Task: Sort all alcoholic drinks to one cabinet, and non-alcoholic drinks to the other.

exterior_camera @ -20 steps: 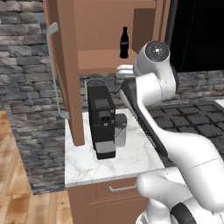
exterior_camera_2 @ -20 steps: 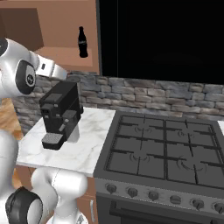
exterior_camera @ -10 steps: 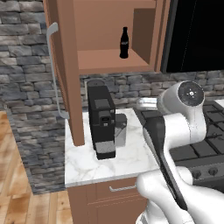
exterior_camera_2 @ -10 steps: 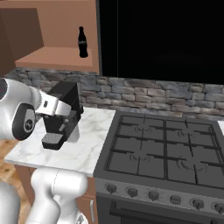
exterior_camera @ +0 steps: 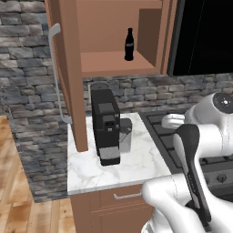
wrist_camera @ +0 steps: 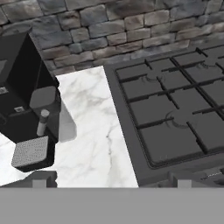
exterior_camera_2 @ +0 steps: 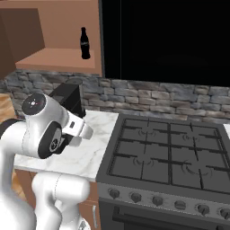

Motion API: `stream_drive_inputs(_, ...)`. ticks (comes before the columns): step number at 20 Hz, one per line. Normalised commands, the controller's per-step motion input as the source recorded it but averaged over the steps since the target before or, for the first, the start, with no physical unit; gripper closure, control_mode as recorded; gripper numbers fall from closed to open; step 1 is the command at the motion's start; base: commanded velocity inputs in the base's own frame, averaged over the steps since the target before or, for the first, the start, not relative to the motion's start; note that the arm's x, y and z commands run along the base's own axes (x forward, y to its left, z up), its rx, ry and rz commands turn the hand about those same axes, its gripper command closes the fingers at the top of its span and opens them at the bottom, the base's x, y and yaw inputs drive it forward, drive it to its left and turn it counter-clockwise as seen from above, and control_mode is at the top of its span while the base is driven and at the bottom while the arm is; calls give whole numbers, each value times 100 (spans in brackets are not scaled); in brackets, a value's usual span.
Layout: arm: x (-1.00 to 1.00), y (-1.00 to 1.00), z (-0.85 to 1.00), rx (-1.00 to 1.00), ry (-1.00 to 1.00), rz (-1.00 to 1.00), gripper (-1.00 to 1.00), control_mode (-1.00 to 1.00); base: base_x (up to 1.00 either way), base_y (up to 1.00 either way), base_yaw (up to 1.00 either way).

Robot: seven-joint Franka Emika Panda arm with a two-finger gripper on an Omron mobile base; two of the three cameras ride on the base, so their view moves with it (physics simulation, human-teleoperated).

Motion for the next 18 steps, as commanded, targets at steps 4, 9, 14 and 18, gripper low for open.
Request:
stream_drive_inputs(4,-1,-15,-42,1,13,0,-100,100,-5,-3,0)
stream_drive_inputs(9,0,0,0,0,0,0,-100,100,-65,-27,-1)
stream_drive_inputs(14,0,0,0,0,0,0,-100,100,-89,-55,-4)
stream_drive_inputs(18,0,0,0,0,0,0,-100,100,-88,-82,-7)
